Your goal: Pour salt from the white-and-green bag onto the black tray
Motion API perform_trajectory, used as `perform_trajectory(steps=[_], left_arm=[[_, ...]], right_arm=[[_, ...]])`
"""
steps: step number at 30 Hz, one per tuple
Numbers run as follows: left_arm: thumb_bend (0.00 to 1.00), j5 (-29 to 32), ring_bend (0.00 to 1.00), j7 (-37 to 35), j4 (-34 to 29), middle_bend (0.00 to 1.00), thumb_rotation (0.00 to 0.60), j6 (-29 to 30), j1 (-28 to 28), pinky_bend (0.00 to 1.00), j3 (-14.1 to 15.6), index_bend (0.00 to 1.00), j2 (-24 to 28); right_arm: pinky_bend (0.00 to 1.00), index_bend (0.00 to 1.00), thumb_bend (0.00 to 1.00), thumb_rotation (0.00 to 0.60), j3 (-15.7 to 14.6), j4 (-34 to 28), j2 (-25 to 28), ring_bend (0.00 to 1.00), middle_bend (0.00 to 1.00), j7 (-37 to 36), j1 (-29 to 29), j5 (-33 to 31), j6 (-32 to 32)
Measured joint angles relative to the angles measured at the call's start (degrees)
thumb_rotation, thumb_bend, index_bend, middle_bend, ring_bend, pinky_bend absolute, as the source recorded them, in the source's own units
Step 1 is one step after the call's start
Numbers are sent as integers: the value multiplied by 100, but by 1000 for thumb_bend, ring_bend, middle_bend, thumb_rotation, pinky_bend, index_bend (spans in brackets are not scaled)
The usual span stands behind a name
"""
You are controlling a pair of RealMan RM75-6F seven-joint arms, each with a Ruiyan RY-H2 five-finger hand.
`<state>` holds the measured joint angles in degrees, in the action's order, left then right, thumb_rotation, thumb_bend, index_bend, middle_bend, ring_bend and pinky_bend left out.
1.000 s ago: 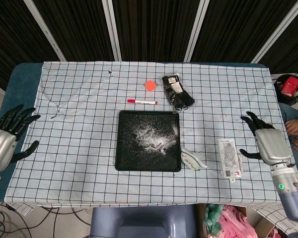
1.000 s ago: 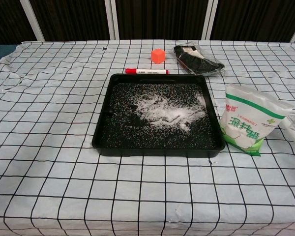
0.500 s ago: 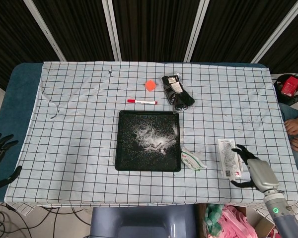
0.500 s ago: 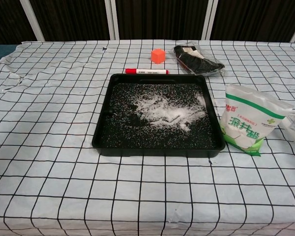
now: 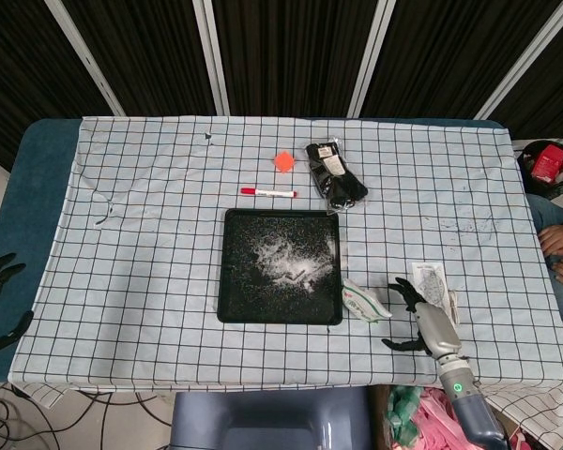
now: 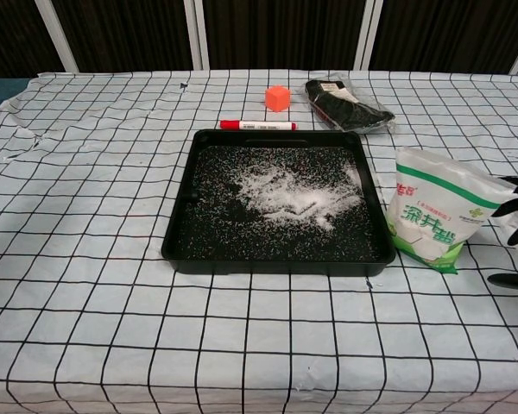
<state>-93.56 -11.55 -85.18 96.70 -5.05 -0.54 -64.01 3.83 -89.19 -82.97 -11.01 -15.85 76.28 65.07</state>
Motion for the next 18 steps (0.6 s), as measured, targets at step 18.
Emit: perform_trajectory(steps=[18], left_arm=[[321,182,21,204,-230,116,600,-286,54,84,-20,188,126]], right_arm=[[296,140,63,600,431,963,-986,182,82,-475,-295,-257,-204]])
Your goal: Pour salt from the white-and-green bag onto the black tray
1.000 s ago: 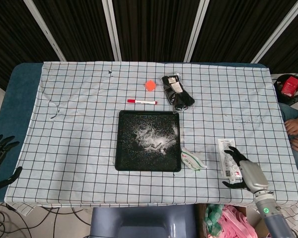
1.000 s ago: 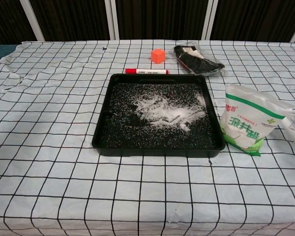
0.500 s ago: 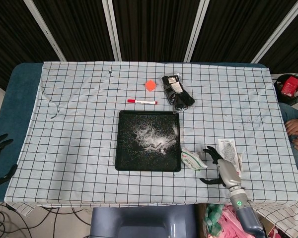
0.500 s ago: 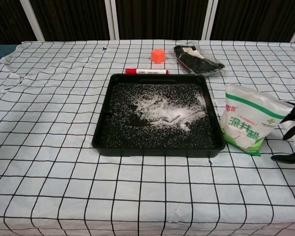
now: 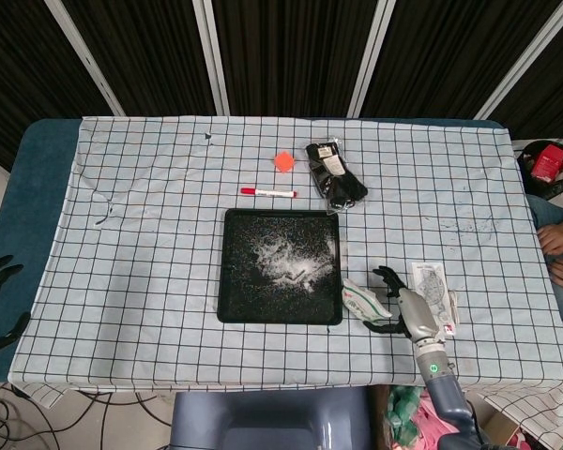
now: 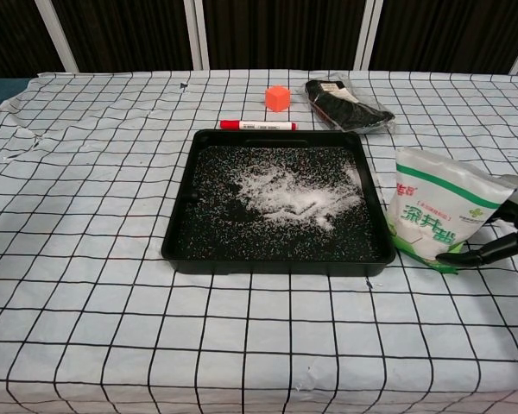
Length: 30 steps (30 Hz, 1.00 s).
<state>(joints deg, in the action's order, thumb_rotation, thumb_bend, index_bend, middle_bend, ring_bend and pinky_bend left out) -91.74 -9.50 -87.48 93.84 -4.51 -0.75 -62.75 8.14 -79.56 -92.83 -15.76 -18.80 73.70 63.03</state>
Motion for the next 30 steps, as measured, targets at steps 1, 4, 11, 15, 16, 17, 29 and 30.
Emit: perform_trajectory(steps=[1,4,11,15,16,17,29,30], left_arm=[[321,5,21,4,-6,116,600,-10,0,84,-2,188,1],[321,32,21,31,-26,116,600,-47,1,84,-11,188,1],[321,117,21,87,-79,115,600,-92,19,84,-56,188,-1],[321,194,21,130,-119,115,600,-108,41,84,-100,188,-10],[321,199,21,134,-127,115,600,-118,43,84,-103,188,-10],[321,205,21,138,-133,115,600,-127,43,85,-106,188,-10],[321,298,21,156,-182,114,600,-187,60,85,-164,189,-4],[321,303,21,165,-190,114,600,-180,68,85,-169,190,-3]], right_arm=[[296,139,62,600,3,19,-17,186,85,-5,-10,-2,-12],[296,141,62,600,5,87,-85,200,92,-7,-34,1,-32],[302,171,63,600,50,294,-308,236,124,-48,-99,34,-15],[306,209,68,600,122,499,-508,266,152,-177,-142,72,54],[308,220,71,600,131,543,-549,275,160,-218,-150,94,75],[311,229,74,600,140,595,-597,283,169,-268,-162,128,103],[396,353,162,600,191,911,-860,386,296,-557,-247,258,191],[400,361,173,600,192,934,-876,393,304,-573,-253,262,188]])
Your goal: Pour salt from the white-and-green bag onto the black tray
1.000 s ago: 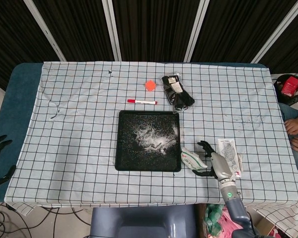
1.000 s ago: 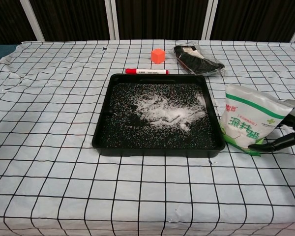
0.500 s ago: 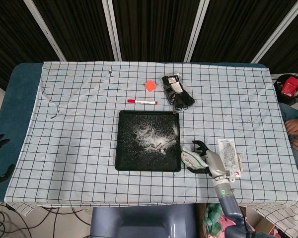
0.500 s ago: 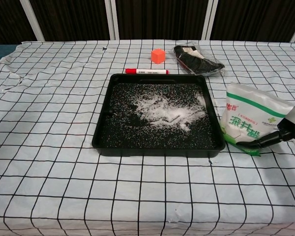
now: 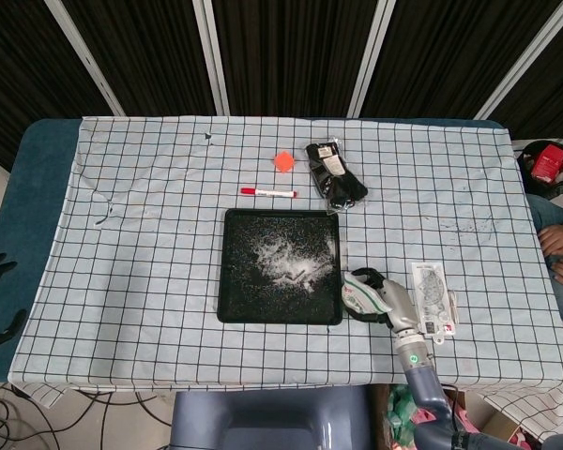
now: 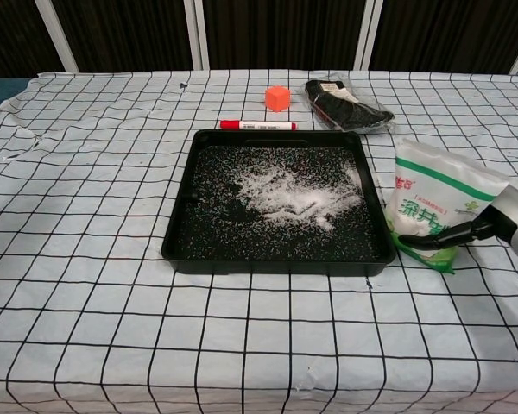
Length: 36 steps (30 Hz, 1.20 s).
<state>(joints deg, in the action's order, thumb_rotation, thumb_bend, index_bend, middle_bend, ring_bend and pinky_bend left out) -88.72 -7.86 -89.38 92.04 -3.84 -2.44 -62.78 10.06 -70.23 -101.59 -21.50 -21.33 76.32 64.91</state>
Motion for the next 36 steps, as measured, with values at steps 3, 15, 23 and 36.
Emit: perform_trajectory(steps=[3,15,23,36], left_arm=[[321,24,22,8,-14,113,600,-10,10,85,-12,192,5],[321,65,22,28,-40,111,600,-12,46,85,-56,196,22],[321,54,23,49,-49,111,600,-27,51,86,-63,196,19],[321,-28,26,52,-56,111,600,26,68,86,-69,196,-1]], right_arm=[[412,394,210,600,-7,130,-61,430,337,-76,-28,38,-11],[428,480,319,600,-37,430,-120,491,396,-587,-122,386,186],[428,486,322,600,46,251,238,491,396,-575,-161,486,330],[428,494,338,600,-22,-597,1783,491,410,351,-532,816,-183]])
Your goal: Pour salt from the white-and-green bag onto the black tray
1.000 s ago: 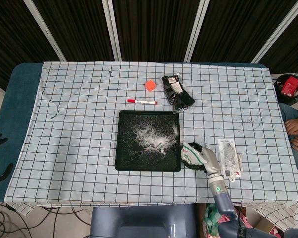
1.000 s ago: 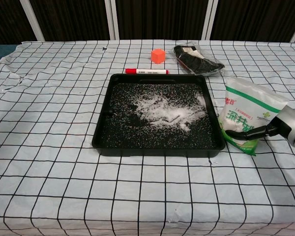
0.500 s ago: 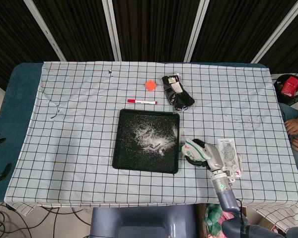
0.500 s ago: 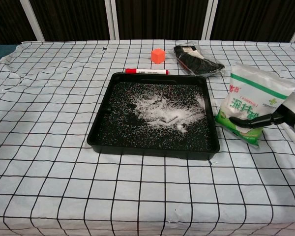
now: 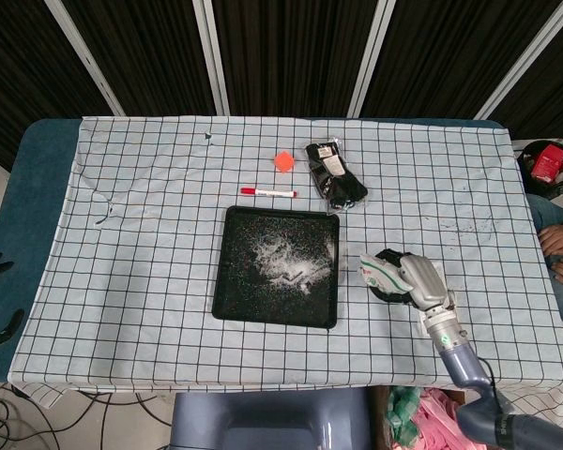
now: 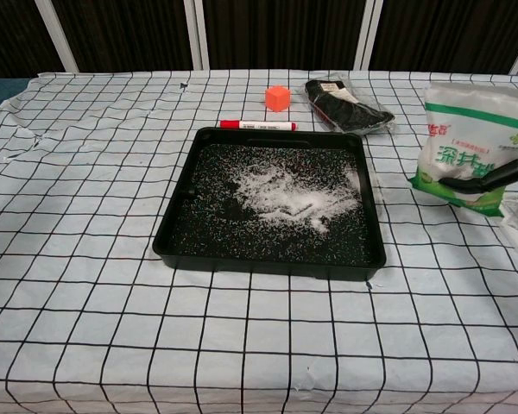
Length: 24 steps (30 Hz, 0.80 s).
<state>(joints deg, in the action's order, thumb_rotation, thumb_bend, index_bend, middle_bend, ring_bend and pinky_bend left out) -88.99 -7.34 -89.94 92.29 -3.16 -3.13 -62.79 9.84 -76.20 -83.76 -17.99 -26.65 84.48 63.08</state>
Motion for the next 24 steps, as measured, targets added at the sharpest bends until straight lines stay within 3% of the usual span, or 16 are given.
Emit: perform_trajectory(steps=[9,24], left_arm=[[321,-65,27,-3,2,111,600,74,21,86,-2,198,-8],[321,-97,28,-92,47,111,600,212,68,86,-50,201,-24]], right_arm=[[435,515,349,600,118,-1186,1326,502,426,1270,-596,-241,-1047],[448,559,362,600,243,-1881,1897,522,469,3413,-1504,-1274,-2029]])
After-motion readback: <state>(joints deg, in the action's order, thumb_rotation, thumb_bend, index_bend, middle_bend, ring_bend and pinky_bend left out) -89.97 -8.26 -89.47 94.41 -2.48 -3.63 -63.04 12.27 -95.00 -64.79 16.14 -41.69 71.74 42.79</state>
